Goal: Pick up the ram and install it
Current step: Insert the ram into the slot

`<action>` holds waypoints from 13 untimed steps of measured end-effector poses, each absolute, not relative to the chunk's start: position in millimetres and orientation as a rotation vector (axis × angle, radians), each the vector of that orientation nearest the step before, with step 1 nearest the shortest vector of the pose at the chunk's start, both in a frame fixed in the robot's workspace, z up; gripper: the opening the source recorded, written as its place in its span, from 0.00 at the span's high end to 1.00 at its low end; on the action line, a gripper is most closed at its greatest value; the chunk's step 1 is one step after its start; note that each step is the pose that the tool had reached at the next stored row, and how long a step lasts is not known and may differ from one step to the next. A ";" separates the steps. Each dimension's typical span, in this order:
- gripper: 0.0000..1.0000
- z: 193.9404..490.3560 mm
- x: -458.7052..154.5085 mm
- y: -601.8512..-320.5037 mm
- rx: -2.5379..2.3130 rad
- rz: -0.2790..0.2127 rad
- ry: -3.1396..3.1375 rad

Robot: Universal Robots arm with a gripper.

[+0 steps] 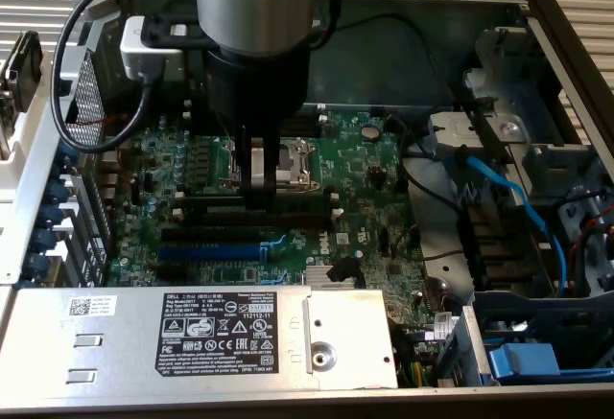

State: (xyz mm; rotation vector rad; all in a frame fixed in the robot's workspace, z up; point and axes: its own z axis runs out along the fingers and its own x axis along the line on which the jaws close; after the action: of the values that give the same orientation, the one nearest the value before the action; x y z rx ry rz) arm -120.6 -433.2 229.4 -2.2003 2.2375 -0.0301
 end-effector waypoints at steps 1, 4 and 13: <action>0.87 229.2 -120.6 -433.2 -2.201 -0.030 2.237; 0.87 228.4 -120.5 -433.2 -2.203 -0.030 2.235; 0.87 227.4 -120.6 -433.2 -2.208 -0.030 2.230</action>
State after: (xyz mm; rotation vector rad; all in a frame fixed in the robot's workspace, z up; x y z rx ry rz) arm -120.6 -433.2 227.4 -2.2080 2.2299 -0.0300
